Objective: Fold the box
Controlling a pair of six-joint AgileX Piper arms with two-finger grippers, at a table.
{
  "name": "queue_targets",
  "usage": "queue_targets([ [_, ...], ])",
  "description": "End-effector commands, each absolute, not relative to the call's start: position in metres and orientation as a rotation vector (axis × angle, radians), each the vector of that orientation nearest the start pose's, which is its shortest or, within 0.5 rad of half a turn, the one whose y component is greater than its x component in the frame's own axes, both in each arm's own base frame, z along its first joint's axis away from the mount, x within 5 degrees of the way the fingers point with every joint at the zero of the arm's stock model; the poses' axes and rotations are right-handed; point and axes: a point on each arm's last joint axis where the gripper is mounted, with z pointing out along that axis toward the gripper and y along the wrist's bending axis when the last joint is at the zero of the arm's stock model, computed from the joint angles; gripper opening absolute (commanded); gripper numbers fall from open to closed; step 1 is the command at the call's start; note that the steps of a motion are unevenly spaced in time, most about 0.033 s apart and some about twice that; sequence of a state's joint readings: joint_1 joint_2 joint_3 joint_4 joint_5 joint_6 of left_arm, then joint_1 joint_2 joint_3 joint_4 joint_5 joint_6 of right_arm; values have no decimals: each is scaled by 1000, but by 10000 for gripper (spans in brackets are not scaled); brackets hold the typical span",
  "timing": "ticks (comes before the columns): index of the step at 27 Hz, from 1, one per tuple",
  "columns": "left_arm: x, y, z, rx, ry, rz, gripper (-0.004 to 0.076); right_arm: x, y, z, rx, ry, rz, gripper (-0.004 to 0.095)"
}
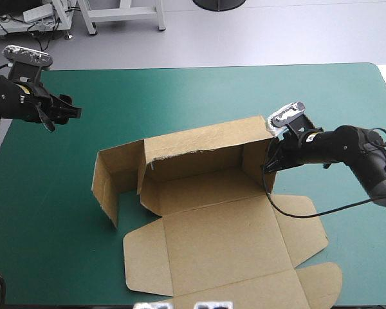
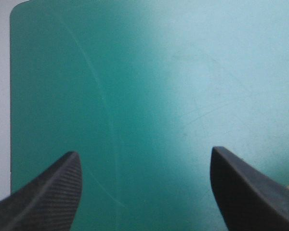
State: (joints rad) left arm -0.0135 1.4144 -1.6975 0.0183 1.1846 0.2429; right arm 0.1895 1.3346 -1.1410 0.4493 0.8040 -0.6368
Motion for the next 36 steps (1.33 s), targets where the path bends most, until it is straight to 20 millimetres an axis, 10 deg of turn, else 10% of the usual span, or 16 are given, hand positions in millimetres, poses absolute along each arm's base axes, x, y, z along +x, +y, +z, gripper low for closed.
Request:
queue_targets([
  [1, 276, 4, 463, 307, 2299, 171, 526, 263, 75, 371, -768, 2255, 261, -18],
  [10, 289, 13, 426, 322, 2344, 270, 526, 261, 67, 391, -830, 2496, 195, -18],
  [23, 292, 13, 416, 319, 2367, 253, 526, 367, 88, 328, -788, 2678, 272, -18],
  [29, 292, 10, 416, 315, 2370, 210, 489, 395, 95, 329, -790, 2626, 288, 10],
  [36, 292, 11, 416, 323, 2364, 230, 440, 384, 93, 418, -638, 2384, 259, 623],
])
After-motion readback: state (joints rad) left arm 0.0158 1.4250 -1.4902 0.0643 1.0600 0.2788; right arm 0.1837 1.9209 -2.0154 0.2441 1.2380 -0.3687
